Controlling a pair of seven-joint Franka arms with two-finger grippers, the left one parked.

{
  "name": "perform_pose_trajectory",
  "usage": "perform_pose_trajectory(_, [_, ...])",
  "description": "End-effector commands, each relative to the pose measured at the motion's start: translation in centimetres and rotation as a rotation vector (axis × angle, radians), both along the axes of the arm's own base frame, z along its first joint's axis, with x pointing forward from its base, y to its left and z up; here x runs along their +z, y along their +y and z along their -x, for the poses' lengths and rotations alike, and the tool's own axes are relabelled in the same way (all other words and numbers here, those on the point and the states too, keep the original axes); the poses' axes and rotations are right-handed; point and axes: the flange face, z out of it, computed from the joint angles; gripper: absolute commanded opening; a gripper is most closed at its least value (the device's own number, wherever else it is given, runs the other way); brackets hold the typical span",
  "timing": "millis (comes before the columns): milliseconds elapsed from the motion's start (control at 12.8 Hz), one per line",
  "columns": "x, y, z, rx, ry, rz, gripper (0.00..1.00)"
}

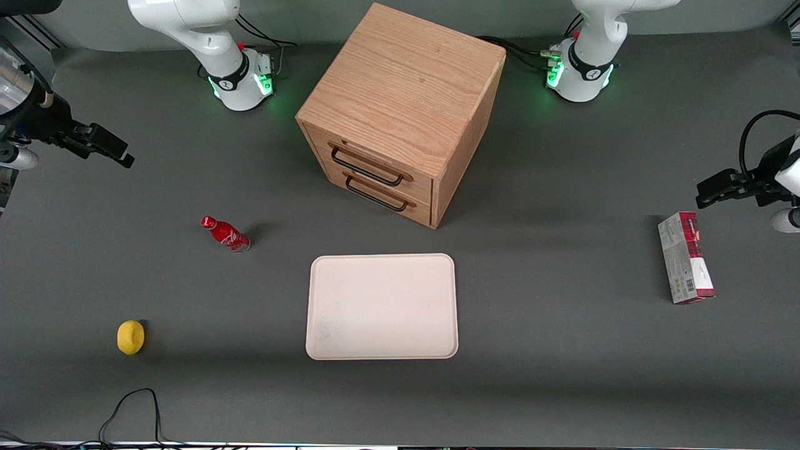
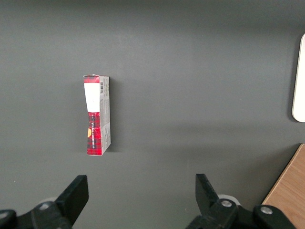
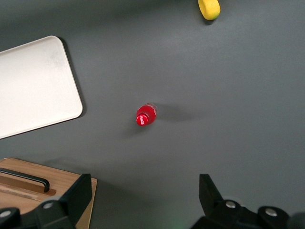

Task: Open upper drawer
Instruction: 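Move the right gripper toward the upper drawer's black handle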

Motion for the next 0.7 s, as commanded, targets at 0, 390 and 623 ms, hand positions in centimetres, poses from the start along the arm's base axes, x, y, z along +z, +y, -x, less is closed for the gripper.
perform_pose_trajectory(0, [0.4, 0.1, 0.0, 0.040, 0.011, -0.015, 1.00])
perform_pose_trajectory(390, [-0.7, 11.8, -6.1, 0.268, 0.011, -0.020, 1.00])
perform_pose_trajectory(623, [-1.8, 25.1, -6.9, 0.520, 0.020, -0.072, 1.00])
